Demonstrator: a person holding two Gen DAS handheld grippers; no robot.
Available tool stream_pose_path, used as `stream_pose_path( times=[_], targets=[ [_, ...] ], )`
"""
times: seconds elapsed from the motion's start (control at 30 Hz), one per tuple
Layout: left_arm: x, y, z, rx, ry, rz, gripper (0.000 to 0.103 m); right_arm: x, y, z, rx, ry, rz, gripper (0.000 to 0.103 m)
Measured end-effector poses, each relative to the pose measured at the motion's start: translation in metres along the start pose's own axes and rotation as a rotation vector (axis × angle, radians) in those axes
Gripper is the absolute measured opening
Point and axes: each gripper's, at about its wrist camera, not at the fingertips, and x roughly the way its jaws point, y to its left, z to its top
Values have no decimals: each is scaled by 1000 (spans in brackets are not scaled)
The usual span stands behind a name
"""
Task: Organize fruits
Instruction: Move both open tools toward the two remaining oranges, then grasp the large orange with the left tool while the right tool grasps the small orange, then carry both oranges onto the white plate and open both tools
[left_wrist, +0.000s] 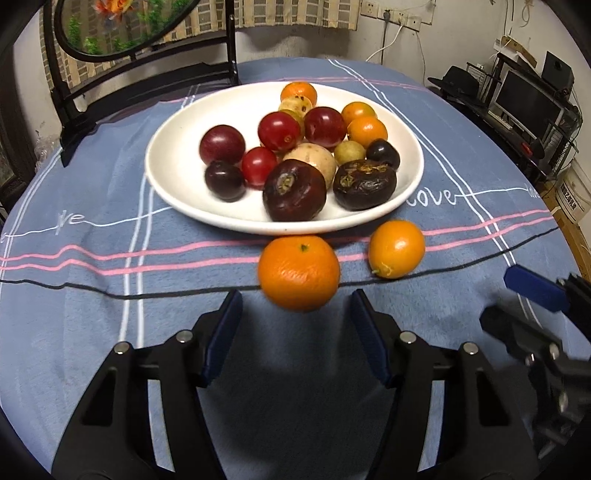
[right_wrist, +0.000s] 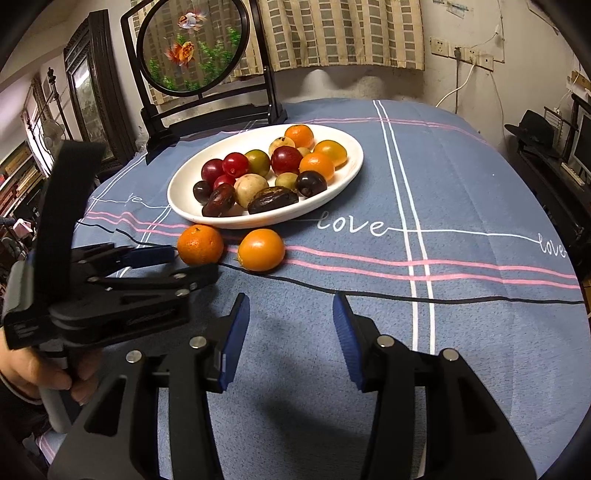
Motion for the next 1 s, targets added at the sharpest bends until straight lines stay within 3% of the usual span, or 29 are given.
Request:
stream_pose_path(
  times=[0.03, 0.07, 0.43, 0.73, 1.0],
  targets=[
    [4, -1, 2, -1, 4, 3, 57, 1, 0, 0, 2, 2, 2, 48],
    [4, -2, 3, 3, -8, 10, 43, 1, -1, -1, 2, 5, 2, 48],
    [-24, 25, -14, 7, -20, -27, 42, 15, 20, 1, -66, 71, -42, 48],
    [-28, 52, -14, -34, -40, -18, 42, 50, 50, 31, -145, 124, -122, 48],
    [-29, 56, -14, -33, -45, -34, 42, 83, 47, 39, -72, 148, -161, 48]
  ],
)
